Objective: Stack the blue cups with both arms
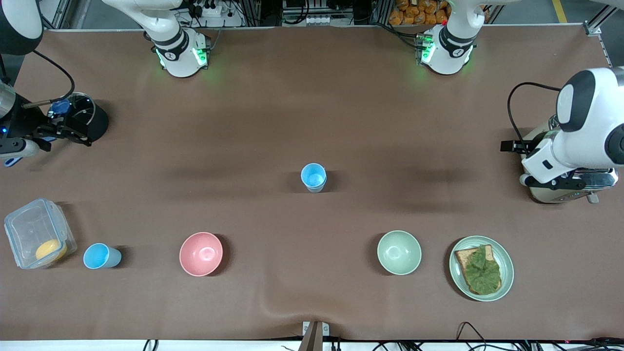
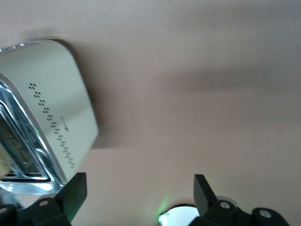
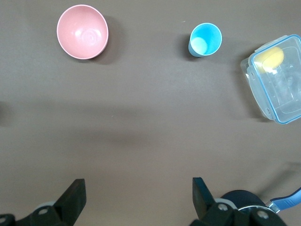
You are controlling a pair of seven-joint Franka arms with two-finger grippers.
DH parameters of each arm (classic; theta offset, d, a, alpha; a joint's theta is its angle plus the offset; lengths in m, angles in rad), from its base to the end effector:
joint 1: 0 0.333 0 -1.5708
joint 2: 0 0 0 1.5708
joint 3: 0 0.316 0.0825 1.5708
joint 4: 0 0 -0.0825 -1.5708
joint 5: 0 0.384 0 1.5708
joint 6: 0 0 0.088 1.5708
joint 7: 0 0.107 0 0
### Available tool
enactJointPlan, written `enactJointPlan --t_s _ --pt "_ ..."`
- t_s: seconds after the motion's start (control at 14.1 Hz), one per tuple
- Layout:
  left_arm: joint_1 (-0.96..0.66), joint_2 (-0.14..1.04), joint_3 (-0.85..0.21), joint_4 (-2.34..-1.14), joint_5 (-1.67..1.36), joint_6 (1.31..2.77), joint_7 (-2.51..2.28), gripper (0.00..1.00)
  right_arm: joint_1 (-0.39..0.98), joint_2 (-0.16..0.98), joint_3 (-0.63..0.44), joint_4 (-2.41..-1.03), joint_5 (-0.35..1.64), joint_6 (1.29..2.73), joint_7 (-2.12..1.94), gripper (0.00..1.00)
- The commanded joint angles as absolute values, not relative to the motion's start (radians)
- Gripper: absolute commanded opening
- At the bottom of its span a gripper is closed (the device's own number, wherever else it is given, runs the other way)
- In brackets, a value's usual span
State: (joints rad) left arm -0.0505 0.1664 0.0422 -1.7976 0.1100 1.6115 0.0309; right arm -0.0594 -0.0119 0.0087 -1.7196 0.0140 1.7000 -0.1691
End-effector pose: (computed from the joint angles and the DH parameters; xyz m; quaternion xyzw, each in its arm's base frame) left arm 0.5660 0.0056 0.4300 -0.9824 0.0308 0.1757 0.0552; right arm 0.5569 -0.0269 0.5716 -0.9983 -0.0582 0.0031 0.0073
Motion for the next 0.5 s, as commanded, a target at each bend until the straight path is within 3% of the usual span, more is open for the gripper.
enactJointPlan --t_s 0.0,0.28,0.42 --pt "-0.051 -0.021 0.057 -1.925 0.048 1.683 -0.055 1.00 -0.080 -0.002 0.021 -1.698 0.026 1.686 -0.167 1.00" --pt "0.090 -0.040 -0.063 -1.789 -0.023 1.681 -0.077 1.00 -0.081 0.002 0.021 -1.698 0.026 1.686 -0.167 1.00" --pt "0.100 -0.037 -0.061 -1.724 -0.023 1.675 -0.014 1.00 -0.081 0.002 0.021 -1.700 0.026 1.684 -0.167 1.00"
